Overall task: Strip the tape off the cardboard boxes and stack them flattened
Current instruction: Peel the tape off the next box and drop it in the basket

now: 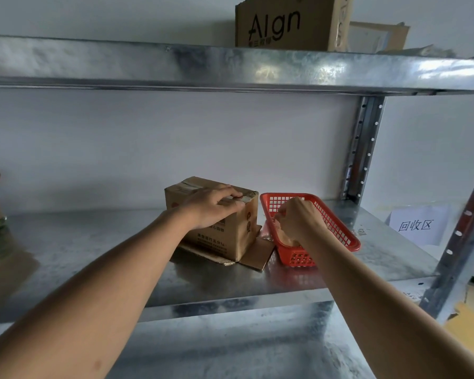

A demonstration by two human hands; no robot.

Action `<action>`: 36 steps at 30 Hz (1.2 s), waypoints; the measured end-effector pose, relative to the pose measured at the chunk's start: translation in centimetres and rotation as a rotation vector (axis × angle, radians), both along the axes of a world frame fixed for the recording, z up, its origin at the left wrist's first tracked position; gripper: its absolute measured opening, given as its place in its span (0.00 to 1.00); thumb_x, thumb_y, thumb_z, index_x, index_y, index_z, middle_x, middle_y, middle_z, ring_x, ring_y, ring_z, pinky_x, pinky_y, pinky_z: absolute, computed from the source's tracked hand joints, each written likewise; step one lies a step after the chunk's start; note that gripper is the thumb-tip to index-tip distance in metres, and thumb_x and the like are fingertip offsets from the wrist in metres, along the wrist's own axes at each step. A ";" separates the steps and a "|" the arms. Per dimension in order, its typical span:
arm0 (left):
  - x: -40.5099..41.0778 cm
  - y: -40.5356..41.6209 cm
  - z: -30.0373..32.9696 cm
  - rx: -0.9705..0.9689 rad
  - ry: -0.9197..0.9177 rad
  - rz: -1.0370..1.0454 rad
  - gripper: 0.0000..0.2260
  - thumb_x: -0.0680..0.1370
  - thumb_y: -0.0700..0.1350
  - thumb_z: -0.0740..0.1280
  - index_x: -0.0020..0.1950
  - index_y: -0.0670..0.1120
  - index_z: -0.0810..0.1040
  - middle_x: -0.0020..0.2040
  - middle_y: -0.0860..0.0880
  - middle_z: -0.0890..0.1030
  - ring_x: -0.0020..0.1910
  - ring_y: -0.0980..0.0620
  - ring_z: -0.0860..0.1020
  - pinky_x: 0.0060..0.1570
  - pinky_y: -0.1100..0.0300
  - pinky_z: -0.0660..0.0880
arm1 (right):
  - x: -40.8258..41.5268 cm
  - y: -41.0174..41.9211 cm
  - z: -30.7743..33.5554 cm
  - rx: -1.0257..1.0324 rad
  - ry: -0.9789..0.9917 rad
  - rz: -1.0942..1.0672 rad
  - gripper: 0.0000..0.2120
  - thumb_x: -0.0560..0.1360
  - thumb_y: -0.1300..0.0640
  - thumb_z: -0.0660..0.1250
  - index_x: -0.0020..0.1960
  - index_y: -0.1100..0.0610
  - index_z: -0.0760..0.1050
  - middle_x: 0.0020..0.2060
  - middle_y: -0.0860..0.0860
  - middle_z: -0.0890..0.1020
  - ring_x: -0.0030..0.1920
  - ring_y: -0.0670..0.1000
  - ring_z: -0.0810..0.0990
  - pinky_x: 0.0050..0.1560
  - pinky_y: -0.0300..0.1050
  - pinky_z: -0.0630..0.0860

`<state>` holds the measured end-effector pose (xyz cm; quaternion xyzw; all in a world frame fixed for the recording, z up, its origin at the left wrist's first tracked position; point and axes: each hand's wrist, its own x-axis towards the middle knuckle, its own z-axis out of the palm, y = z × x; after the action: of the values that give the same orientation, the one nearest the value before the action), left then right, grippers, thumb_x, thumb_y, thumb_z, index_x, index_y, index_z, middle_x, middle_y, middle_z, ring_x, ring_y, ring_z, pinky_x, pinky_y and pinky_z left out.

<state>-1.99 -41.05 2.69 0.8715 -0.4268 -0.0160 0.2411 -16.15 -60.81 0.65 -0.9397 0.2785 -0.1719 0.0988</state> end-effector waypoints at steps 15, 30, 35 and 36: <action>-0.5 0.9 0.7 0.023 0.094 -0.022 0.27 0.76 0.75 0.58 0.75 0.71 0.68 0.82 0.64 0.58 0.82 0.50 0.56 0.76 0.42 0.58 | 0.7 3.7 0.1 0.140 -0.386 0.388 0.15 0.82 0.56 0.67 0.67 0.49 0.80 0.61 0.51 0.83 0.55 0.51 0.83 0.50 0.40 0.76; -0.4 3.7 1.8 -0.116 0.266 -0.101 0.07 0.79 0.61 0.67 0.56 0.70 0.80 0.63 0.62 0.75 0.64 0.55 0.73 0.62 0.51 0.72 | 1.1 9.3 -3.1 0.709 -0.860 0.084 0.04 0.77 0.53 0.74 0.52 0.49 0.85 0.45 0.43 0.87 0.47 0.44 0.85 0.53 0.50 0.82; -0.1 2.7 1.7 -0.116 0.224 -0.109 0.08 0.85 0.51 0.64 0.55 0.62 0.82 0.60 0.57 0.80 0.60 0.57 0.77 0.64 0.52 0.74 | 0.7 9.4 -2.8 0.501 -0.863 0.151 0.05 0.80 0.54 0.71 0.54 0.48 0.83 0.51 0.42 0.82 0.48 0.42 0.82 0.51 0.44 0.79; -0.1 2.6 1.6 -0.125 0.230 -0.118 0.08 0.85 0.50 0.64 0.55 0.60 0.82 0.59 0.57 0.81 0.59 0.57 0.78 0.63 0.54 0.75 | 0.8 9.3 -2.5 0.453 -0.822 0.180 0.07 0.80 0.54 0.70 0.57 0.49 0.84 0.53 0.45 0.80 0.50 0.45 0.82 0.52 0.43 0.78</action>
<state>-2.06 -38.49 4.33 0.8205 -0.4472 -0.1033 0.3409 -15.32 -51.55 -1.82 -0.7691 0.1644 -0.4550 0.4177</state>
